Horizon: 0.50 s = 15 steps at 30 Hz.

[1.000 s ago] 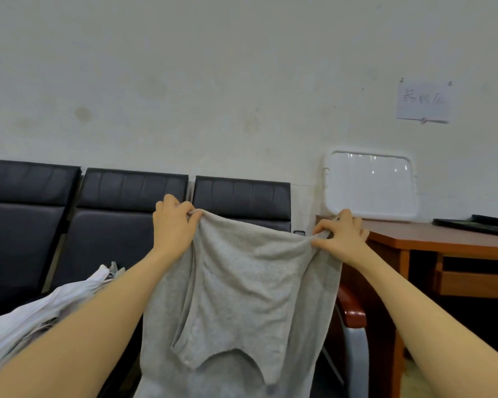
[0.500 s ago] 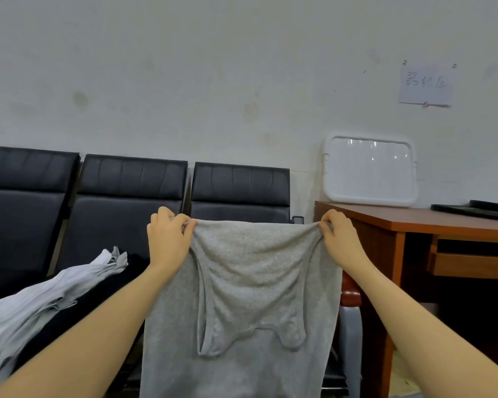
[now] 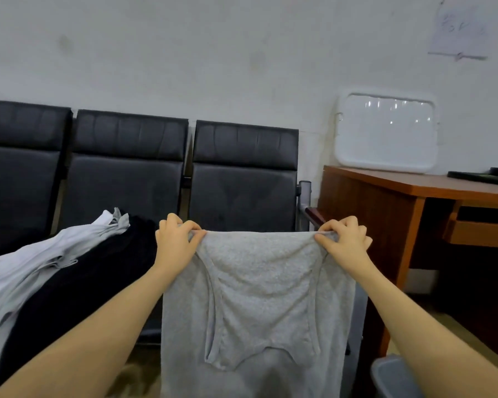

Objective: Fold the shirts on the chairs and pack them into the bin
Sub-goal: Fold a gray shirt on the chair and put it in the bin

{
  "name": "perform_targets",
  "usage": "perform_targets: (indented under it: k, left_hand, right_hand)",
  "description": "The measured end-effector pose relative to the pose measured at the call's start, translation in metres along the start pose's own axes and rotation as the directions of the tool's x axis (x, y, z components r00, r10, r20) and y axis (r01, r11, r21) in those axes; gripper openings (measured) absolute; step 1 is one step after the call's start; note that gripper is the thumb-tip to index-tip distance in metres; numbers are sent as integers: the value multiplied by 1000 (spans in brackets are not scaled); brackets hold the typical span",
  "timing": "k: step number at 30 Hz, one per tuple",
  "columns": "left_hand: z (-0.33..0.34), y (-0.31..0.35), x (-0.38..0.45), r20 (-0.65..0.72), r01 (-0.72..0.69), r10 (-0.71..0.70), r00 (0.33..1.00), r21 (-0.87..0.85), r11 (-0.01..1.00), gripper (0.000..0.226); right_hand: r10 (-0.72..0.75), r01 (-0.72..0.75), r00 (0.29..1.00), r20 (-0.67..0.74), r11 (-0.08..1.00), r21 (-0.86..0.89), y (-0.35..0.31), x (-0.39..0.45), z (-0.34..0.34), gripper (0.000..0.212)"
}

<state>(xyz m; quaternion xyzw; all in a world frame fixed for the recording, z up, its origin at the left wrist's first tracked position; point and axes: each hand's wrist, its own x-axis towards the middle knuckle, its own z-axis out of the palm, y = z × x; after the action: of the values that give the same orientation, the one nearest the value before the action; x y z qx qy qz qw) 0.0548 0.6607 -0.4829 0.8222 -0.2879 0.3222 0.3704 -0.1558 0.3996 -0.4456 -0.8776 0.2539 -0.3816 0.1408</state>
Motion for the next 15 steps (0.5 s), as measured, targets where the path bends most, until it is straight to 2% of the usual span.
perform_targets:
  k: [4,11,15]
  left_hand:
    - [29,-23,-12,185,27,-30,982,21,999,22]
    - [84,-54,-12,214,247,-235,948,-31,969,14]
    - [116,-71,-6,242,278,-269,932,-2,961,13]
  right_hand:
    - [57,-55,992,115,998,-24,20,-2,40,19]
    - [139,-130,972,189,990,-58,43,9,110,12]
    - [207,-204,958,198,978,-36,53,25,146,9]
